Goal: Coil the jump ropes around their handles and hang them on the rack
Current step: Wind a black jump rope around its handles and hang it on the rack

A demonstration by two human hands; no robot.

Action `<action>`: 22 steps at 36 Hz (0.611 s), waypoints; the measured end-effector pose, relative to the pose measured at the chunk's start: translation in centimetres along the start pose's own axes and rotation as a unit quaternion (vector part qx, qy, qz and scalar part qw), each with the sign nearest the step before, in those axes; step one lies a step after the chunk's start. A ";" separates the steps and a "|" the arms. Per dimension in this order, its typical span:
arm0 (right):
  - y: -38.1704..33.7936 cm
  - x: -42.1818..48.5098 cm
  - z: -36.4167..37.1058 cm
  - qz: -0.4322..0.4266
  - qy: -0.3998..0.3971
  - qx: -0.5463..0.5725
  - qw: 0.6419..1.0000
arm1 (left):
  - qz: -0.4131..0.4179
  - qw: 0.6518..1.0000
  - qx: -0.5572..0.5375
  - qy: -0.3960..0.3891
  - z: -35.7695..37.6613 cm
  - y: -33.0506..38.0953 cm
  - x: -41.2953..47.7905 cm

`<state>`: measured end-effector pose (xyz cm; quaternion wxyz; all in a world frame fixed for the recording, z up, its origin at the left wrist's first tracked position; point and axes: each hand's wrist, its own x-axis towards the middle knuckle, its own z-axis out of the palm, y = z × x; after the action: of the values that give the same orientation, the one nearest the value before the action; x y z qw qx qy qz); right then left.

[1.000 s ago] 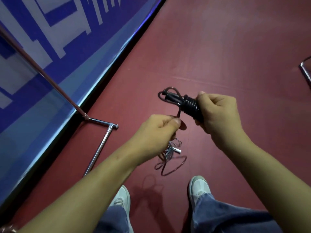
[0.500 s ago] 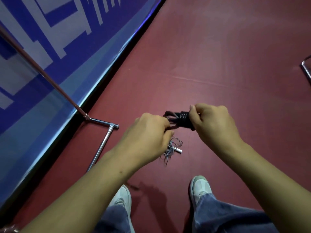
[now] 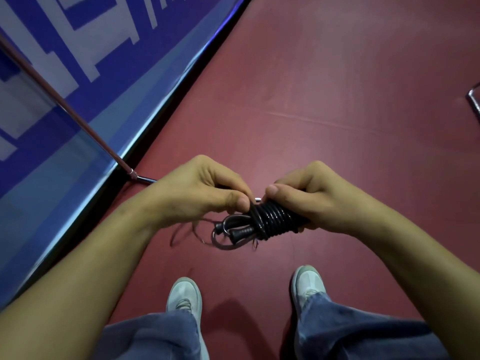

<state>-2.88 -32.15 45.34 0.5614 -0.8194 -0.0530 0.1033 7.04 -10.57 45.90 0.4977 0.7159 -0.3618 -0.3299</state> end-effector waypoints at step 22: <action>1.2 1.7 0.0 0.038 0.397 -0.131 0.907 | -0.074 0.976 0.140 0.152 6.4 0.7 0.4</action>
<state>-1.23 -32.22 44.04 0.4188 -0.8603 0.1926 -0.2175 1.84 -14.13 44.73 0.4156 0.8452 -0.2706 -0.1993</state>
